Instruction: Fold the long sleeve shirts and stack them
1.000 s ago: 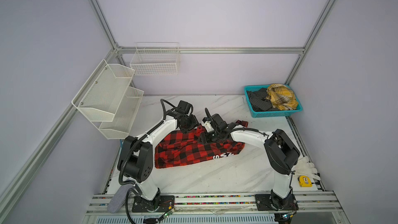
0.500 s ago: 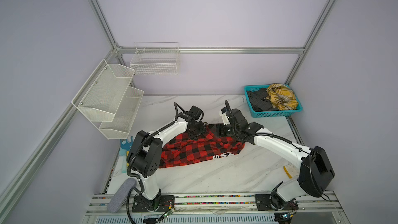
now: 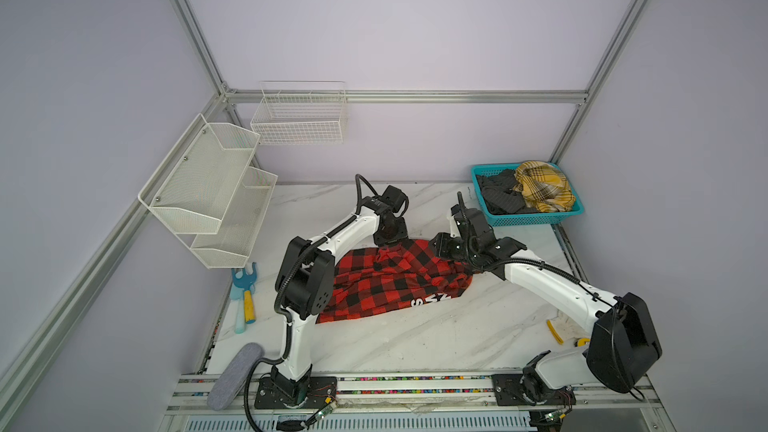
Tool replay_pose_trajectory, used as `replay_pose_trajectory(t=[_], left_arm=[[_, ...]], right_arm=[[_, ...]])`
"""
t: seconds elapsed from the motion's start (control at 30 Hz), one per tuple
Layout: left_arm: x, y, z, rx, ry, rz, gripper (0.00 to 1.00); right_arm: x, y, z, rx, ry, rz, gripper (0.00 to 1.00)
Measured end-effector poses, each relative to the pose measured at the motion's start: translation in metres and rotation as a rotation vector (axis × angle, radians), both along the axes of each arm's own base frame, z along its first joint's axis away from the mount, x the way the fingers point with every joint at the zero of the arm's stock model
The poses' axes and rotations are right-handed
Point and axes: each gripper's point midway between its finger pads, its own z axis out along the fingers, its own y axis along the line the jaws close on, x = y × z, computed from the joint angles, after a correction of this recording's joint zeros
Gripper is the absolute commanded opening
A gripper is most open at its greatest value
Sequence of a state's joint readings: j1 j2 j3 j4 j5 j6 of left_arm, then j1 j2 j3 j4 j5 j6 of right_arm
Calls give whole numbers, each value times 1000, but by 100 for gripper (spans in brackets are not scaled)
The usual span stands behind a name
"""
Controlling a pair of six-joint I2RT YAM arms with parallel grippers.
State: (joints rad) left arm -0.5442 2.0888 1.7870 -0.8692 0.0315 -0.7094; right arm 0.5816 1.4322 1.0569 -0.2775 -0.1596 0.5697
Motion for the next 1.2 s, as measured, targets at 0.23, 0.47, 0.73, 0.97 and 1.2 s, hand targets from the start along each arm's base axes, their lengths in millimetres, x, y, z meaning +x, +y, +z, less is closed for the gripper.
replay_pose_trajectory(t=[0.23,0.47,0.73,0.97,1.2], left_arm=[[-7,0,-49,109,88,-55,46],[0,8,-56,181,91,-54,33],[3,16,-56,232,80,-42,2],[4,23,-52,261,68,-8,0],[1,29,60,104,-162,79,0]], right_arm=[[2,-9,-9,3,30,-43,34],[2,-16,-15,2,51,-66,33],[2,-23,-15,7,51,-84,32],[3,-27,-11,16,46,-92,32],[13,-31,-11,25,57,-127,59]])
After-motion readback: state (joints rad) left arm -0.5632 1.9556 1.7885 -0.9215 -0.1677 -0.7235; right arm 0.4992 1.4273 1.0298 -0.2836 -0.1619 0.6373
